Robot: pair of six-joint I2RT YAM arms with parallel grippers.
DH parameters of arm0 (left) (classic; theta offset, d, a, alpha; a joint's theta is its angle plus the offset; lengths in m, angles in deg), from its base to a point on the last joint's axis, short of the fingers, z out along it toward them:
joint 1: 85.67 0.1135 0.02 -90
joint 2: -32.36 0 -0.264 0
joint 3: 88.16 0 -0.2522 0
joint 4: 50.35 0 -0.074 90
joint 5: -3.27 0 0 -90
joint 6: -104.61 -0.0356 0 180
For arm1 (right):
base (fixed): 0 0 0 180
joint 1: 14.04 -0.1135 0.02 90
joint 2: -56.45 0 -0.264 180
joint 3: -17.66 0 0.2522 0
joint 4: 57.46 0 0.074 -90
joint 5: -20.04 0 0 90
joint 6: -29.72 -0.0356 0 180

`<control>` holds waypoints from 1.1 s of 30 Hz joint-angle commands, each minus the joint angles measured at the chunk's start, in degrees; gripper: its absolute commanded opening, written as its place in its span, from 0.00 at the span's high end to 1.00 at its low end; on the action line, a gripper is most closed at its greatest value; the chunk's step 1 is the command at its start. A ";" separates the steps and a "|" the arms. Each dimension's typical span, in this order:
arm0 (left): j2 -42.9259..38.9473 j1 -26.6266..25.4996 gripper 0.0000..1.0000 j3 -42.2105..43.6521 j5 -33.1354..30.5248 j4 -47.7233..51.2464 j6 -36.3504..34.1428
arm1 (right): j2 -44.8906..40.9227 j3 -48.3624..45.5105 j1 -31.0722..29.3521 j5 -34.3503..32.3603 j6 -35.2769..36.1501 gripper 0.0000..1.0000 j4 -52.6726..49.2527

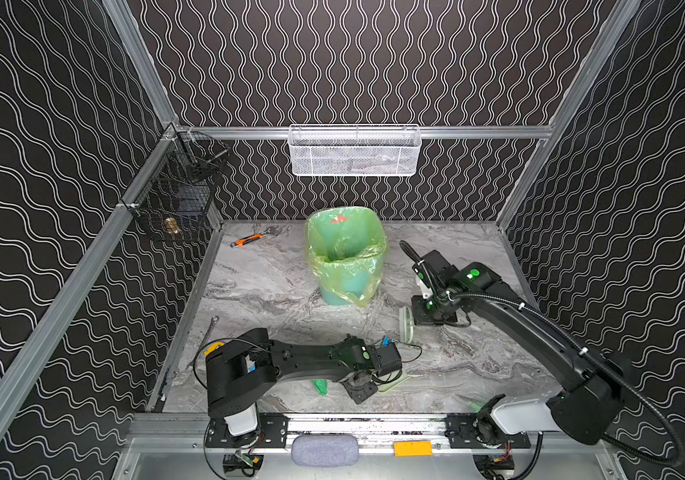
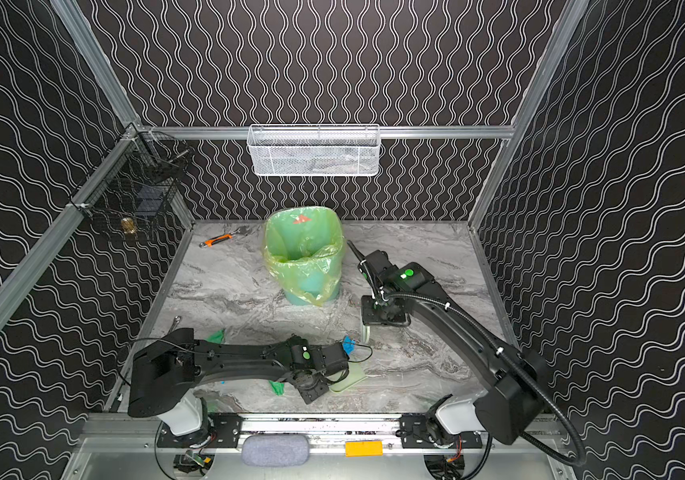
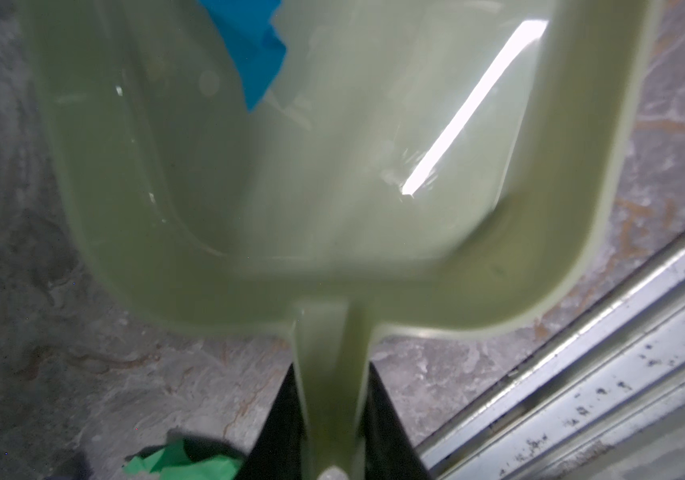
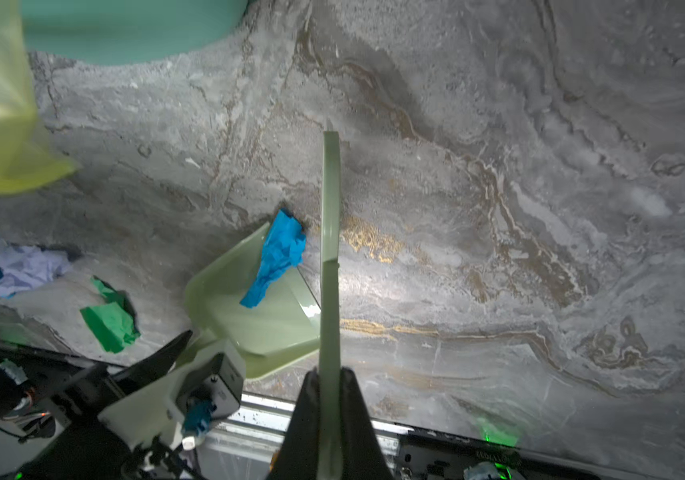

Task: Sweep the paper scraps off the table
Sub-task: 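Sweep the blue scrap into the dustpan with the right gripper's brush while left holds it, then lift the dustpan with the blue scrap over the bin with the left gripper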

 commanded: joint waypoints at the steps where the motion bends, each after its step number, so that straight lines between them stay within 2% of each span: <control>1: -0.10 0.11 0.95 0.05 0.17 0.15 -0.09 | 3.17 2.09 0.00 -0.42 2.21 1.00 2.59; 8: 0.05 0.37 0.95 -0.06 0.15 0.18 0.01 | 3.76 -0.65 -2.46 3.90 4.72 1.00 2.77; 16: 0.46 0.64 0.95 -0.28 -0.01 0.17 -0.43 | -0.45 -2.97 -6.52 10.26 2.29 1.00 2.27; 19: 0.31 0.73 0.95 -0.49 -0.24 0.08 -0.43 | -1.55 -2.37 -6.66 8.47 1.33 1.00 0.08; 22: -0.68 0.73 0.95 -0.39 -0.87 0.12 -0.01 | -2.86 -1.61 -5.92 3.38 0.78 1.00 -2.81; 33: -8.30 0.66 0.95 0.34 -6.24 0.70 -0.70 | -6.64 -0.38 -1.10 2.87 2.20 1.00 -5.18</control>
